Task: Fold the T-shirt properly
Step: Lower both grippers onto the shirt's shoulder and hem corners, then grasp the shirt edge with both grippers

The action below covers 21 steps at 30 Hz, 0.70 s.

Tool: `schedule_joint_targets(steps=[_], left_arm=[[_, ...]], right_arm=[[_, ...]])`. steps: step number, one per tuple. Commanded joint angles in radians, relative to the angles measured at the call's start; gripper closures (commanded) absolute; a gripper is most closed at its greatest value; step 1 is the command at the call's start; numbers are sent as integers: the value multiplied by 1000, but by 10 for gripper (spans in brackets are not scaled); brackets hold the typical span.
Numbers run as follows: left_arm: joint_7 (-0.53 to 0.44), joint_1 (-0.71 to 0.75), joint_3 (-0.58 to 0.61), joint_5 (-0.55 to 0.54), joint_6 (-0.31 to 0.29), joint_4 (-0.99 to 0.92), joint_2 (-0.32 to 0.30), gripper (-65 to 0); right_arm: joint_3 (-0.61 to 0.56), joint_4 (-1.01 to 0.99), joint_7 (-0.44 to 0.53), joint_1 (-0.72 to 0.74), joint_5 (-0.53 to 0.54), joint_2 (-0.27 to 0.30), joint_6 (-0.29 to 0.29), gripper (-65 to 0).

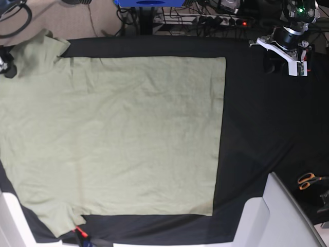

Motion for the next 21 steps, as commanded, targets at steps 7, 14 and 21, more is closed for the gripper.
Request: schedule_joint_targets(steps=[7,14,21], left_arm=[[-18,-8,5,-8,-2,-37,-4,-115],[-21,-44,-1,-71,-2,-150,42,-123],[-24,-47,5,-354,-2,-278,-11,-324]], right_arm=[[-68,35,-14,-71,-1,-21,1,-521],[-126,58,-12,-79,0,-41,1,-324],[-128,55,-19,-78,0,-41,1,0]])
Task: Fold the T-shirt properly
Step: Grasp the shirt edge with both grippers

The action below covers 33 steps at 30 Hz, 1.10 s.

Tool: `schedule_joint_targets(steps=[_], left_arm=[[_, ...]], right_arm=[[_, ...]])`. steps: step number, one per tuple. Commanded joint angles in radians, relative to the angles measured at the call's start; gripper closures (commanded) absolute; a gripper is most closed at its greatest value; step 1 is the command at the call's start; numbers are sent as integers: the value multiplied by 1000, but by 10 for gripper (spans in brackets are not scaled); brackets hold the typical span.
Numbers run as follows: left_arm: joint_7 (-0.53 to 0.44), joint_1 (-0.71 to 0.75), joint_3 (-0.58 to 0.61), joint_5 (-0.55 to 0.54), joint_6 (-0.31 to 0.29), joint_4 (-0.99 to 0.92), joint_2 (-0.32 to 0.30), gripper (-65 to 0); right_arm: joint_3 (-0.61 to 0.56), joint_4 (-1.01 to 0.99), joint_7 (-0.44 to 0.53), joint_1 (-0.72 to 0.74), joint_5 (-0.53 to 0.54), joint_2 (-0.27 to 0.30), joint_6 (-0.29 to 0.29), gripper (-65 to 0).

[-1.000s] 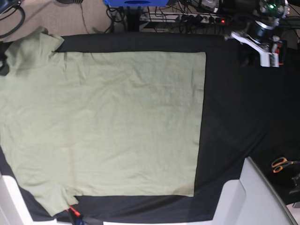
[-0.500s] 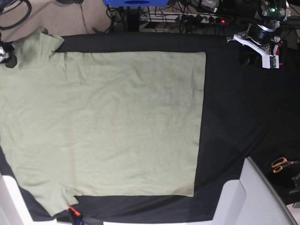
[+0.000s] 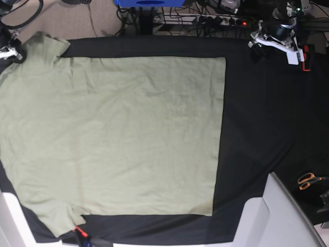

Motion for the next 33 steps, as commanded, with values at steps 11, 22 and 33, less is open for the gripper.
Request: schedule_joint_targets(steps=[11,22,33], left_arm=[[-15,-70,153,-15,-10,-84,-4,-344],[-24,-128,229,-15,-10,-231,33,-344],[-24,-136,324,-20,-10,-246,36,-234]], right_arm=[[-3,4,-23,-5,-14,9,1,-5],[-3,9,-23,-8,-14,9,1,-5],[-4,10,-25,-11,-16,10,1,-5]])
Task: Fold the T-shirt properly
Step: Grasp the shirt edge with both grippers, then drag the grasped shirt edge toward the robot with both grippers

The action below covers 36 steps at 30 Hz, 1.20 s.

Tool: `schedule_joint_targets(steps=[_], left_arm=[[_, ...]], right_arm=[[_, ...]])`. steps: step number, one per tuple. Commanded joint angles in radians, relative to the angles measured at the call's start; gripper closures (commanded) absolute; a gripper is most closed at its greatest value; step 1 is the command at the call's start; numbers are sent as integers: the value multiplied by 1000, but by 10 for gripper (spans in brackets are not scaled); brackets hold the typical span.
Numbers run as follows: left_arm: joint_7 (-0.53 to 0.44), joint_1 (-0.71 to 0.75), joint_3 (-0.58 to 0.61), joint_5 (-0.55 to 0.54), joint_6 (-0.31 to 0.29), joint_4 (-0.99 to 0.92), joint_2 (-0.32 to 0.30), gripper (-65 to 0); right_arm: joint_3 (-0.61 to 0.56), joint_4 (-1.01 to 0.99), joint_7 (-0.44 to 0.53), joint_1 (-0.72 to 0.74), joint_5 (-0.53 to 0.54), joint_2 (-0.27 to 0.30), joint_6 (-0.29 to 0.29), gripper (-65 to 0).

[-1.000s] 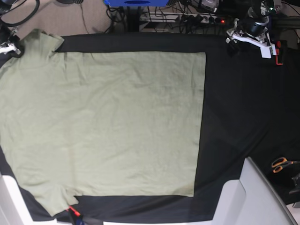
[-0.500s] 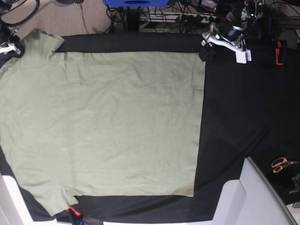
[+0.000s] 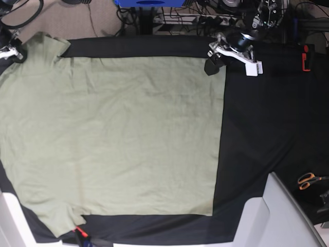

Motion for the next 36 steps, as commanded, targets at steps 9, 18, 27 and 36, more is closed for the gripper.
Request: schedule_joint_targets(steps=[9,18,27,36], left_arm=[[99,23,7,35,40,0,2,0],[103,60,2,35,43,227,2,0],[105,48,7,34,44,281,4,0],[255,-67,-39,34,44,287,68,0]], right_arm=[[-50,41,-22,-10,-15,14,1,-5],[-42,228,-115,21,-20,16,1,-5],[-45,270,-195,99,-20,87,1,-5],[-90,251,-229,180,-21,126,1,-5]])
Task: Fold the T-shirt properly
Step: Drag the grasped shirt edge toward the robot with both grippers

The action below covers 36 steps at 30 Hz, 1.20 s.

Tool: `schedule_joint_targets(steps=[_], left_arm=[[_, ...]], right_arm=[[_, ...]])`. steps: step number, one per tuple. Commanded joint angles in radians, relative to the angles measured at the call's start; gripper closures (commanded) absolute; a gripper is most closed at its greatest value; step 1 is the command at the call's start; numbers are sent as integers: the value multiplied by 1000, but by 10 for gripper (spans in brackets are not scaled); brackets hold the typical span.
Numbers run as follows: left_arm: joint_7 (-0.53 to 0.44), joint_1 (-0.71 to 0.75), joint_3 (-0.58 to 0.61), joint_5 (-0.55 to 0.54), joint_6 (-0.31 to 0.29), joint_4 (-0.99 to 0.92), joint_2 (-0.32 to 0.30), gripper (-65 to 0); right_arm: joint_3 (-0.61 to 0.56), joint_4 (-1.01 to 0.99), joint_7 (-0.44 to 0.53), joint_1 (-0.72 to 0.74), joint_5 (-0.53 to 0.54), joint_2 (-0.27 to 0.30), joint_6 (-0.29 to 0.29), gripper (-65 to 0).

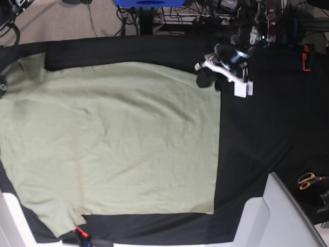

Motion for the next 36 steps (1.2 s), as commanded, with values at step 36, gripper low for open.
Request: schedule_joint_targets(steps=[36], left_arm=[[57,-359,-66,-2,74,-167,22,0]], right_arm=[[-313,-557,368,334,18,211,4,-5]])
